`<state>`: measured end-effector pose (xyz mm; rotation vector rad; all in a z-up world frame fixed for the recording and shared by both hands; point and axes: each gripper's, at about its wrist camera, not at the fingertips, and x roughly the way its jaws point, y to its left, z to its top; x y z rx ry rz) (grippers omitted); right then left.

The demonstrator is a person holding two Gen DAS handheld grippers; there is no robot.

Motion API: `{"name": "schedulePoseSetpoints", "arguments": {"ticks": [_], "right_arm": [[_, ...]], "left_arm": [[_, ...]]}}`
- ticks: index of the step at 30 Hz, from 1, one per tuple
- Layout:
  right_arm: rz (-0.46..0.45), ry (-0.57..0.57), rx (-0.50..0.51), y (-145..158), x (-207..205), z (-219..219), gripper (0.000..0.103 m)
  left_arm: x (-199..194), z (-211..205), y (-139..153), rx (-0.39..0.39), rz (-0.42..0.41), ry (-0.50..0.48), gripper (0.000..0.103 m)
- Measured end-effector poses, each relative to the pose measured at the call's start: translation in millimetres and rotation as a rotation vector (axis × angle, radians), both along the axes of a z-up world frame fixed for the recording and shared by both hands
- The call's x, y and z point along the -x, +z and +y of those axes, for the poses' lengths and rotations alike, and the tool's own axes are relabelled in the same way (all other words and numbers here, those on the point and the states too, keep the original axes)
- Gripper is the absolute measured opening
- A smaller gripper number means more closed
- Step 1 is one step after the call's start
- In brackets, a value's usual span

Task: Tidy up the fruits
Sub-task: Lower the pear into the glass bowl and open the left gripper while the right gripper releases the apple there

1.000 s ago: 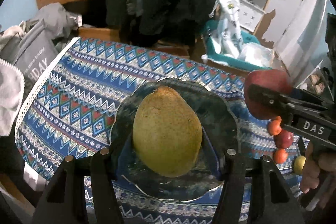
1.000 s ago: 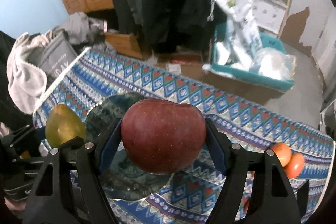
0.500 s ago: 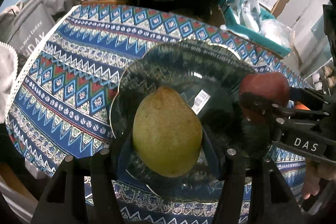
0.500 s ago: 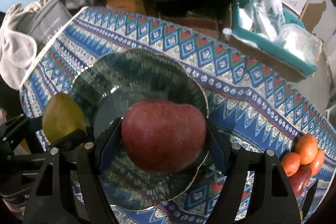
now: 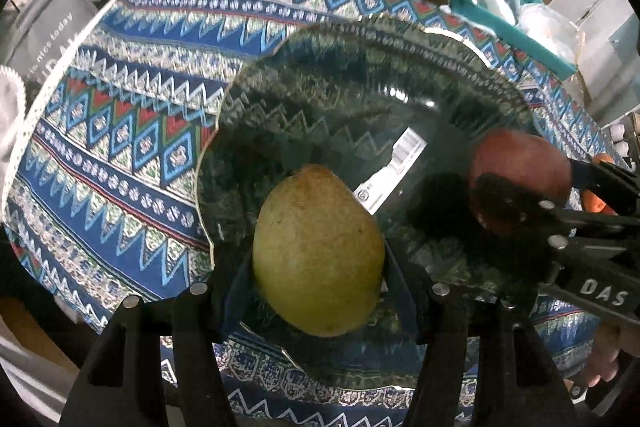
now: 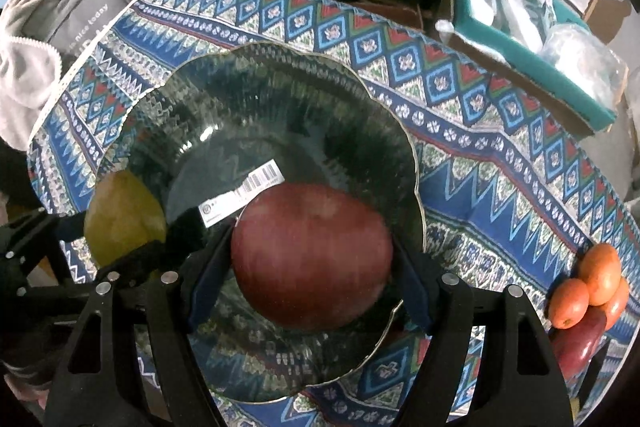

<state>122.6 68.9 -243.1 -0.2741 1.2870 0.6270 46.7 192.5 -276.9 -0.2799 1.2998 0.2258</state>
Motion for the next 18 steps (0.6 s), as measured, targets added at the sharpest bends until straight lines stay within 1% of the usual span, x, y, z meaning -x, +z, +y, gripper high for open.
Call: {"name": "schedulePoseSetpoints", "arguments": {"ticks": [2,4,5,7,12,18], "right_arm": [[0.012,-0.015,-0.017,-0.3,-1.6,-2.5,0.076],[0.018,-0.030,-0.062,7.6,-5.0,-4.8,0.076],[0.012,-0.035,-0.063,11.2,-5.8,-4.2,0.076],[-0.007,-0.040,-0.071,19.2,-6.8,-4.4,0.076],[-0.053,-0.068,-0.084,37.5,-8.7,-11.3,0.076],[-0.129,-0.117,-0.105,68.1,-9.9,-29.3,0.076]], "left_arm": [[0.6,0.4,4.5,0.008,-0.031,0.003,0.064],[0.8,-1.0,12.5,-0.017,-0.053,0.000,0.074],[1.7,-2.3,16.6,-0.039,-0.067,-0.005,0.081],[2.2,-2.5,19.7,-0.054,-0.074,-0.004,0.081],[4.4,0.2,31.4,-0.038,-0.095,0.002,0.081],[5.0,-2.0,59.8,-0.035,-0.168,0.011,0.081]]}}
